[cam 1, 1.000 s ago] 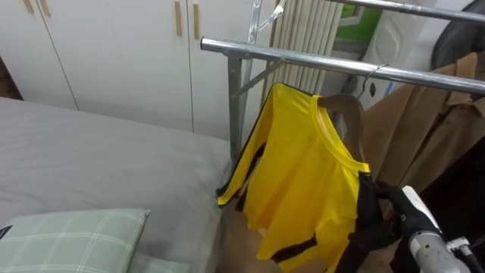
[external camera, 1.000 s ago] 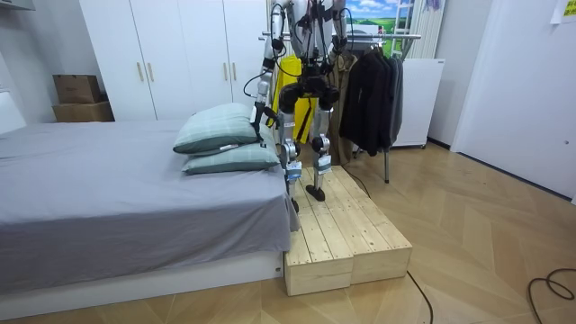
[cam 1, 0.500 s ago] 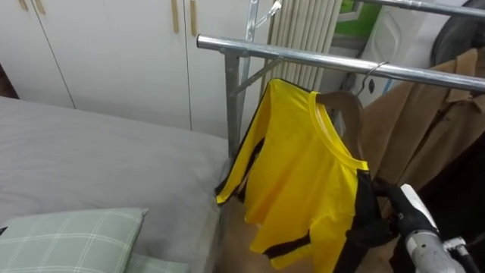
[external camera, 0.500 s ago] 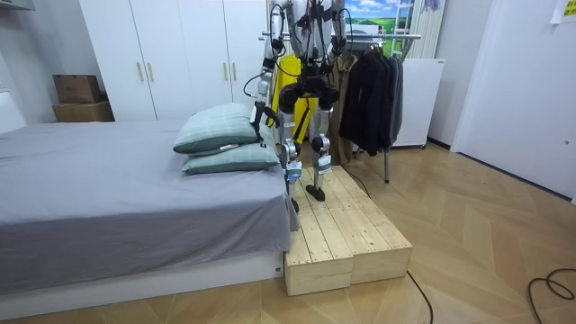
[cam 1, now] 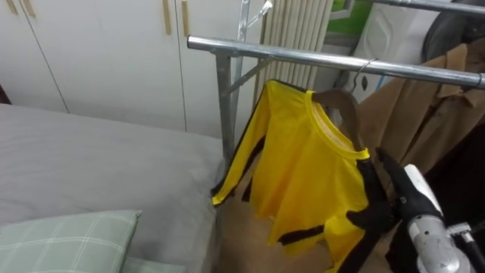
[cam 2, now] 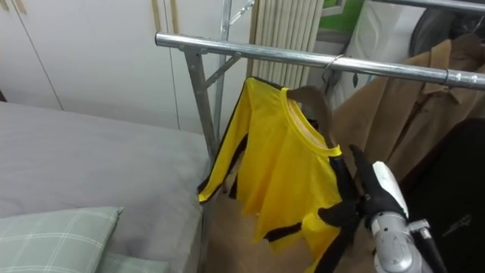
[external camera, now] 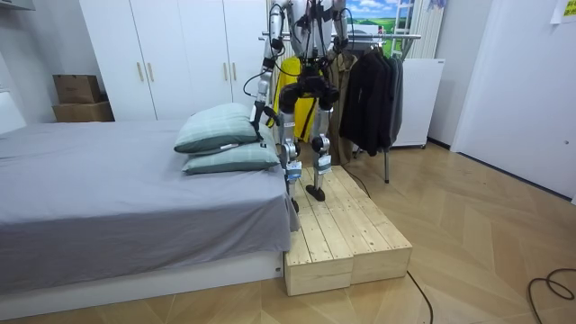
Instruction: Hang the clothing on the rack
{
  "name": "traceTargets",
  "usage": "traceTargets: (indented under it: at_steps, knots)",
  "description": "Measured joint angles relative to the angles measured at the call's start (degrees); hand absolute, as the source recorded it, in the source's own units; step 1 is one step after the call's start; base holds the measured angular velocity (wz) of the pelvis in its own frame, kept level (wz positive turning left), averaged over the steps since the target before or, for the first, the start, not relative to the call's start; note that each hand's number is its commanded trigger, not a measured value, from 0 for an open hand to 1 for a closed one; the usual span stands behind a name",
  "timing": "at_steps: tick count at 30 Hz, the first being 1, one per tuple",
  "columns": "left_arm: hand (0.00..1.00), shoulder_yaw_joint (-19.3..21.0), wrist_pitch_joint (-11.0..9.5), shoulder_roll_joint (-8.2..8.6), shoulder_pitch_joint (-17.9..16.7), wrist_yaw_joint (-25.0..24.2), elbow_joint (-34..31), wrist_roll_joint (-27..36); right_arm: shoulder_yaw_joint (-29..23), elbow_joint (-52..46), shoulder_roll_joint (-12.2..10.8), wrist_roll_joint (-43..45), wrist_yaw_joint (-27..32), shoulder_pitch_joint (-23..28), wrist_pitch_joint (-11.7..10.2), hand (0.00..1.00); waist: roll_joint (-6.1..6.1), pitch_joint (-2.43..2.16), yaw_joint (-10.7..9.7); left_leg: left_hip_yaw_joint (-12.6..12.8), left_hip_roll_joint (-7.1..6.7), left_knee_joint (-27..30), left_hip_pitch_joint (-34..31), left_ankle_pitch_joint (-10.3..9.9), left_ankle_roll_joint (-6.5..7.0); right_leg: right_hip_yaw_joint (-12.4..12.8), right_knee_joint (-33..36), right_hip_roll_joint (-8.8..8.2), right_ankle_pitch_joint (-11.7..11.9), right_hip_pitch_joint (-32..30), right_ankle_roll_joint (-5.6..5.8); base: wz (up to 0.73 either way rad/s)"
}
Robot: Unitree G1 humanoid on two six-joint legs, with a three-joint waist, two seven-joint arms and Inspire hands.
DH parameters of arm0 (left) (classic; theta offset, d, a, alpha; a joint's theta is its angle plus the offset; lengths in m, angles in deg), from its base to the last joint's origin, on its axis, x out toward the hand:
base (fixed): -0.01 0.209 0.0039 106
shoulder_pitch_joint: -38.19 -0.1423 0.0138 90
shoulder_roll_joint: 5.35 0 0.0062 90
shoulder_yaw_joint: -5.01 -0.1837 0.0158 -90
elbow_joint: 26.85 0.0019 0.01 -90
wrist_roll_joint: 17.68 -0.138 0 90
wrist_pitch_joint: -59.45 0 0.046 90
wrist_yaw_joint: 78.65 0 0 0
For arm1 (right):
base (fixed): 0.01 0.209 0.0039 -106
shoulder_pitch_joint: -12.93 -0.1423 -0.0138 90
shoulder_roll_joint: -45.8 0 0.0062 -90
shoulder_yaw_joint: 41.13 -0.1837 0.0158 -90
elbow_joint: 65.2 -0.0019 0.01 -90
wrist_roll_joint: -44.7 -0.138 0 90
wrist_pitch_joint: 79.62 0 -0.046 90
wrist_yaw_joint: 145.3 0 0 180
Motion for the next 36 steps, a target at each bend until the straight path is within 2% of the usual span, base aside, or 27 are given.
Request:
traceTargets:
  at_steps: [5,12,16,19,25,29,32,36]
  knots:
    - [0.0,0.1,0.0,0.11,-0.1,0.0,0.0,0.0,-0.6,-9.4,1.2,-2.9,0.0,2.8,0.0,0.0,0.03,-0.22,-0.5,0.6,0.01,0.0,-0.7,0.0,0.0,0.7,0.4,0.01,0.0,-1.0,0.07,-0.05]
    - [0.0,0.2,-0.2,0.33,-1.6,0.0,0.2,0.0,-4.2,-15.4,2.0,-5.0,2.6,5.0,0.0,0.0,-0.5,-0.47,-2.1,1.9,-0.02,0.4,-0.8,0.0,0.02,2.2,1.2,0.24,-0.1,-1.6,0.23,-0.1]
    - [0.0,1.2,-0.1,0.38,-2.5,0.2,0.2,0.0,-5.5,-16.4,2.2,-8.8,3.9,5.2,0.0,0.0,-1.36,-0.28,-3.8,2.0,0.01,0.9,-0.7,0.0,0.03,3.4,1.1,0.78,0.0,-1.3,0.64,-0.13]
    - [0.0,1.3,-0.1,0.37,-2.8,0.3,0.1,0.1,-6.8,-16.4,2.2,-11.6,5.4,5.9,0.0,0.0,-1.81,-0.26,-4.3,2.0,0.04,1.1,-0.7,0.0,0.03,3.9,0.8,0.92,0.3,-1.2,0.98,-0.11]
    - [0.0,1.2,-0.1,0.47,-2.9,0.3,-0.1,0.6,-7.3,-16.5,2.3,-13.0,7.8,7.7,0.4,0.0,-1.82,-0.23,-5.2,2.2,-0.08,1.0,-1.3,-0.4,0.17,3.9,0.9,0.92,0.7,-1.8,1.48,-0.01]
    - [0.0,1.2,-0.1,0.59,-3.3,0.3,-0.3,0.5,-8.8,-17.8,2.3,-12.9,10.0,8.7,0.7,0.0,-1.63,-0.23,-6.0,2.1,-0.02,1.1,-1.9,-0.3,0.2,3.3,0.9,0.86,1.3,-2.6,0.61,0.0]
    - [0.0,1.2,-0.1,0.76,-3.8,0.3,-0.4,0.6,-10.4,-19.0,2.3,-13.3,11.6,10.4,0.7,0.0,-1.1,-0.36,-6.3,1.9,0.11,1.1,-1.8,-0.3,0.16,3.0,0.9,0.83,1.3,-2.3,0.44,0.04]
    - [0.0,1.2,-0.1,0.94,-4.6,0.1,-1.2,0.6,-11.9,-19.5,2.3,-13.3,12.0,13.9,0.5,0.0,-0.92,-0.29,-7.3,1.2,0.1,1.0,-1.6,-0.3,0.14,2.3,0.6,0.46,1.1,-1.9,0.38,0.08]
